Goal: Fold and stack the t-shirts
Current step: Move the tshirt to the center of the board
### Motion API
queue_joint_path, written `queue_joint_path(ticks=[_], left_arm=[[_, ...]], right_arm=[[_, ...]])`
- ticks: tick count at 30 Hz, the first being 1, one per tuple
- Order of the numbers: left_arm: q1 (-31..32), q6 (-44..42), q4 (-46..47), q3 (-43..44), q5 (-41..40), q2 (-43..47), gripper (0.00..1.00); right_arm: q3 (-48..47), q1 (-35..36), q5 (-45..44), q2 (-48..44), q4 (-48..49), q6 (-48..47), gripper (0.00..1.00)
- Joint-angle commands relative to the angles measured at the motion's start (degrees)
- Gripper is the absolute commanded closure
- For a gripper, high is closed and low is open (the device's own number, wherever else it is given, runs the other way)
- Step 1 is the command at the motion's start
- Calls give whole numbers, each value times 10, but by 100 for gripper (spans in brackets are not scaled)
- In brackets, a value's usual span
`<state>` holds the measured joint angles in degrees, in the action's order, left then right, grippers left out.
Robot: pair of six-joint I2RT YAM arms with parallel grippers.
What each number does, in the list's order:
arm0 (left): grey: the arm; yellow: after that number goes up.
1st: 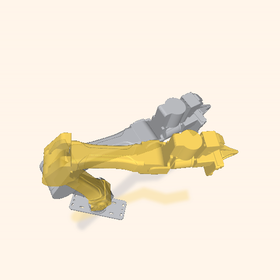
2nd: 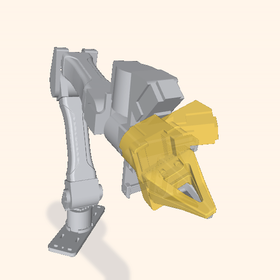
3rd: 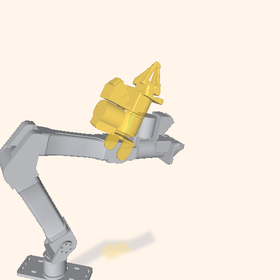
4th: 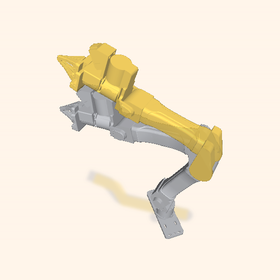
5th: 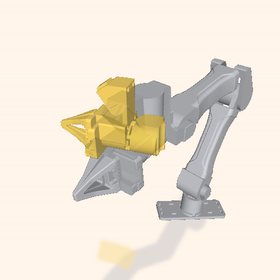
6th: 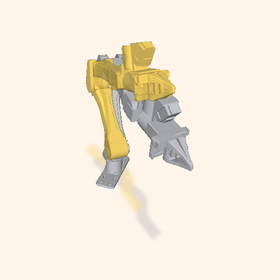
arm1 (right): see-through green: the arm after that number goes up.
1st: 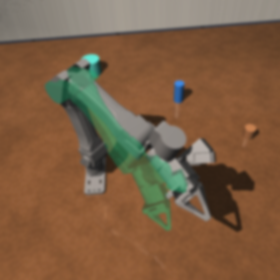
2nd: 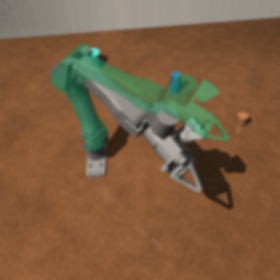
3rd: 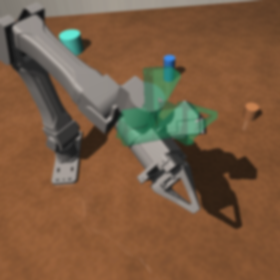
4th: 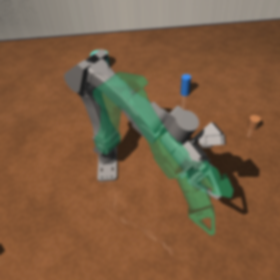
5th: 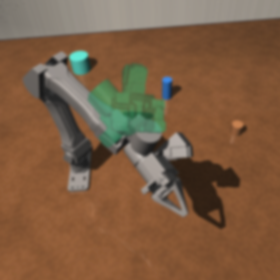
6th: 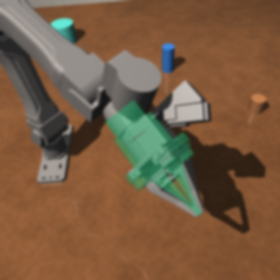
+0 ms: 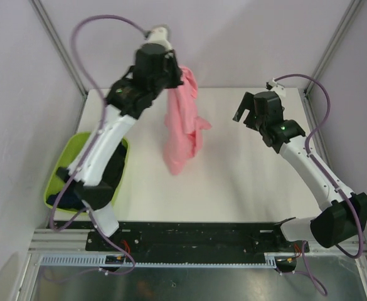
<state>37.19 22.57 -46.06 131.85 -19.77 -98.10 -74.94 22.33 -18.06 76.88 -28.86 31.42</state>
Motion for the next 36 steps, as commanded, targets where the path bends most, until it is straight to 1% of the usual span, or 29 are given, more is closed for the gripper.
queue_joint_path(ticks=[1,3,4,6,8,9,10,11,13,16,20,25,29,32,36], left_arm=[[5,26,35,-56,129,-100,100],[5,24,44,-64,149,-148,99],[5,22,47,-64,158,-169,92],[4,20,49,-63,169,-200,57],[1,17,51,-73,173,-207,20],[0,15,52,-83,171,-201,10],[-2,12,52,-95,169,-190,5],[-7,11,53,-109,168,-175,3],[-21,13,54,-150,170,-134,1],[-46,17,56,-238,169,-52,1],[-84,26,58,-363,147,40,1],[-147,51,80,-499,165,102,8],[-175,54,97,-545,185,120,14],[-181,52,101,-556,191,123,17],[-183,50,106,-561,193,121,18]], right_arm=[[-22,-3,-51,-8,-43,3,1],[-17,-4,-57,-1,-51,2,1],[-14,-4,-57,4,-54,0,1],[-8,-4,-53,17,-60,-3,1],[-3,-4,-44,30,-67,-4,1],[0,-4,-38,35,-69,-5,1],[4,-2,-30,39,-70,-4,1],[8,2,-24,42,-69,-5,1],[18,22,-27,48,-65,-6,1],[26,74,-43,63,-61,1,1],[32,154,-52,102,-35,18,2],[33,235,-33,169,26,30,12],[26,280,-25,221,63,34,19],[20,295,-28,254,78,33,24],[3,311,-40,287,84,23,28]])
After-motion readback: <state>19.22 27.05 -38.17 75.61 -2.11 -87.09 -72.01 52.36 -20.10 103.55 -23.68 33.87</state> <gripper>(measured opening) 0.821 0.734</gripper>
